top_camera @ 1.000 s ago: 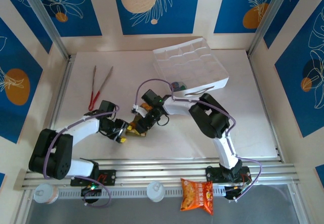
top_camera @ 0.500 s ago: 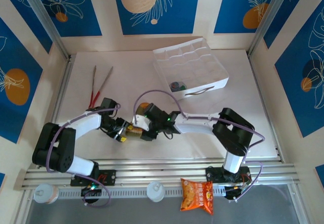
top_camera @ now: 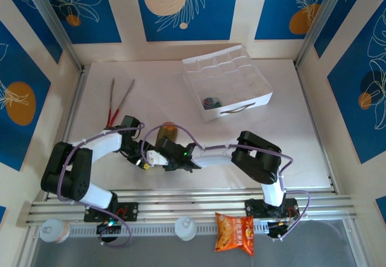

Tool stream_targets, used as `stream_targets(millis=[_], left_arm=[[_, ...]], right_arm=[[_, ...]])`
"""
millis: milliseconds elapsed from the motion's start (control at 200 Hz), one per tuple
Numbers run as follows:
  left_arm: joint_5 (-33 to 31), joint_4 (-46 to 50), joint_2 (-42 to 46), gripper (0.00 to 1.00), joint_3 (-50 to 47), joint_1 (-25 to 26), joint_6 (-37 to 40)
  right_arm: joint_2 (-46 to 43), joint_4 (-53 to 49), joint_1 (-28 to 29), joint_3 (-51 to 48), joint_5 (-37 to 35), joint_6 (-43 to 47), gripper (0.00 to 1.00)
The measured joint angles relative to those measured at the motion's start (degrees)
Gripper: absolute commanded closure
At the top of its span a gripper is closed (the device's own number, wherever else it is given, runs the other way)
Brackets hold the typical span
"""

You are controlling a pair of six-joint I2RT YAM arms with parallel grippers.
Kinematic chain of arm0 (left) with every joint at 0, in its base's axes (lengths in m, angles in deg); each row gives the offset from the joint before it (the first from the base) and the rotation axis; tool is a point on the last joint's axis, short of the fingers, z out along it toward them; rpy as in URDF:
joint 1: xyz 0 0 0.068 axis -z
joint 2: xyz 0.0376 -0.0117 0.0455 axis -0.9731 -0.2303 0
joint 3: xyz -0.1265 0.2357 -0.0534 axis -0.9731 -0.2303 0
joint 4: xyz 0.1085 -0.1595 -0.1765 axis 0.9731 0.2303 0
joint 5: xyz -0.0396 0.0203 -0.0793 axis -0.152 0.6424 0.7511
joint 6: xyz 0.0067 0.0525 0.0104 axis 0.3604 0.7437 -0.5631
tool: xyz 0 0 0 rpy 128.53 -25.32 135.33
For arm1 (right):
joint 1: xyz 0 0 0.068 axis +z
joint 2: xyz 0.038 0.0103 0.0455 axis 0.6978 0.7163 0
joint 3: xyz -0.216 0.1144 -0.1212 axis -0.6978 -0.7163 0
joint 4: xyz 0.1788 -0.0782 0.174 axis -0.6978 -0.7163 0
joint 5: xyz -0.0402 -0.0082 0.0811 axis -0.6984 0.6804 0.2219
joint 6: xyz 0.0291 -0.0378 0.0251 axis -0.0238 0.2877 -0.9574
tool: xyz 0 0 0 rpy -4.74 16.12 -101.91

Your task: Roll the socks

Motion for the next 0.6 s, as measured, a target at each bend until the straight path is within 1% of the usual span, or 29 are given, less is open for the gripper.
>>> stream_targets(millis=[40, 110, 155, 230, 290, 345, 455, 600], left_arm=[[0.1, 0.1, 0.0, 0.46, 0.0, -0.3, -0.1], [0.1, 0.2, -0.1, 0.45, 0.1, -0.4, -0.1], [0.0, 0.3, 0.2, 0.41, 0.1, -0.5, -0.2], [-0.8, 0.3, 1.1, 0.33, 0.1, -0.5, -0.6], [-2.1, 0.2, 2.4, 0.27, 0.1, -0.5, -1.0], [-4.0, 1.3, 4.3, 0.25, 0.1, -0.9, -1.2], [-7.5, 3.7, 7.5, 0.22, 0.1, -2.3, -1.6], [-10.7, 6.8, 8.9, 0.22, 0.1, -4.4, -2.3]], right_arm=[[0.2, -0.6, 0.1, 0.6, -0.7, 0.0, 0.91], [0.3, -2.2, 0.2, 1.8, -1.3, -1.0, 1.00], [0.4, -3.0, 0.2, 2.1, -1.1, -2.2, 1.00], [0.4, -3.4, -0.1, 2.4, 0.2, -3.9, 1.00], [0.4, -4.2, -0.7, 3.0, 3.1, -6.0, 1.00], [0.6, -5.5, -1.3, 3.9, 6.6, -7.5, 1.00], [2.1, -8.0, -2.3, 7.2, 14.2, -10.6, 1.00], [5.0, -11.3, -3.1, 11.8, 22.8, -14.3, 1.00]])
